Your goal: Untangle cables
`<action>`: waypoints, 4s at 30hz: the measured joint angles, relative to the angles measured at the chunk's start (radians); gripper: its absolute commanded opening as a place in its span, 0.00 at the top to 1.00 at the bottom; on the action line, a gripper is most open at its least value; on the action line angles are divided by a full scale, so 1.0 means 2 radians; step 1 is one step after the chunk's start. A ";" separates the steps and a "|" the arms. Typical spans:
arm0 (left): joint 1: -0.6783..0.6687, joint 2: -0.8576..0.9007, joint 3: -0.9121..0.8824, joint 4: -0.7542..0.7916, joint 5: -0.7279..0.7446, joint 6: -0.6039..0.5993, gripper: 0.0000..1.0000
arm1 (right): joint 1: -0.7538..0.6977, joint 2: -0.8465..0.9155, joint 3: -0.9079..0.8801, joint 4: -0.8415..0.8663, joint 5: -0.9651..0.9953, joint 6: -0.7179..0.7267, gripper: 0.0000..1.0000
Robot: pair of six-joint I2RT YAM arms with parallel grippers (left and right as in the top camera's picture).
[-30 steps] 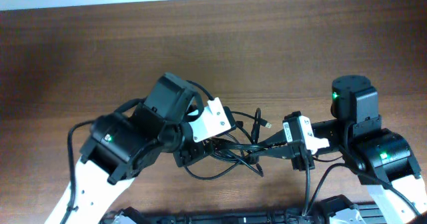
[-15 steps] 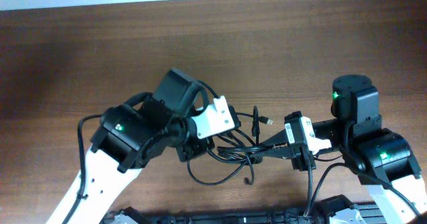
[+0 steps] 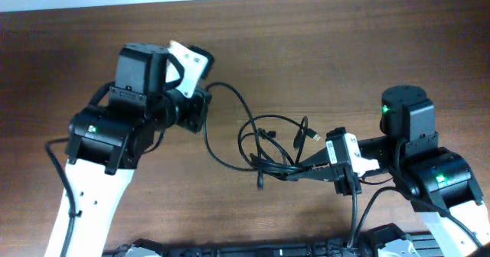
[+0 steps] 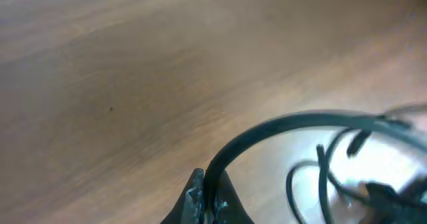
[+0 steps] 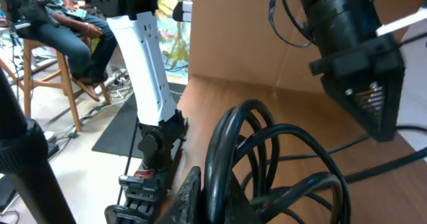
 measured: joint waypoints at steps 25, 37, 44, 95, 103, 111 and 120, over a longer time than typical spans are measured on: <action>0.018 0.000 0.000 -0.048 -0.045 -0.385 0.01 | 0.000 0.060 -0.002 0.129 0.081 0.177 0.96; 0.018 0.001 0.000 0.010 0.155 -0.117 0.01 | 0.000 0.062 -0.003 0.292 0.247 0.490 0.96; 0.018 0.001 0.000 0.058 0.178 -0.120 0.01 | 0.000 0.063 -0.003 0.376 0.263 0.552 0.96; -0.082 0.004 0.000 0.122 0.145 -0.149 1.00 | -0.001 0.064 -0.003 0.524 0.207 0.622 0.96; -0.085 0.004 0.000 0.123 0.119 -0.170 1.00 | -0.001 0.064 -0.003 0.523 0.207 0.623 0.96; -0.089 0.006 -0.003 0.102 -0.008 -0.167 1.00 | -0.011 0.110 0.001 0.414 0.208 0.611 0.95; -0.085 0.012 -0.005 0.072 -0.158 -0.028 1.00 | -0.025 0.142 0.001 0.324 0.205 0.603 0.01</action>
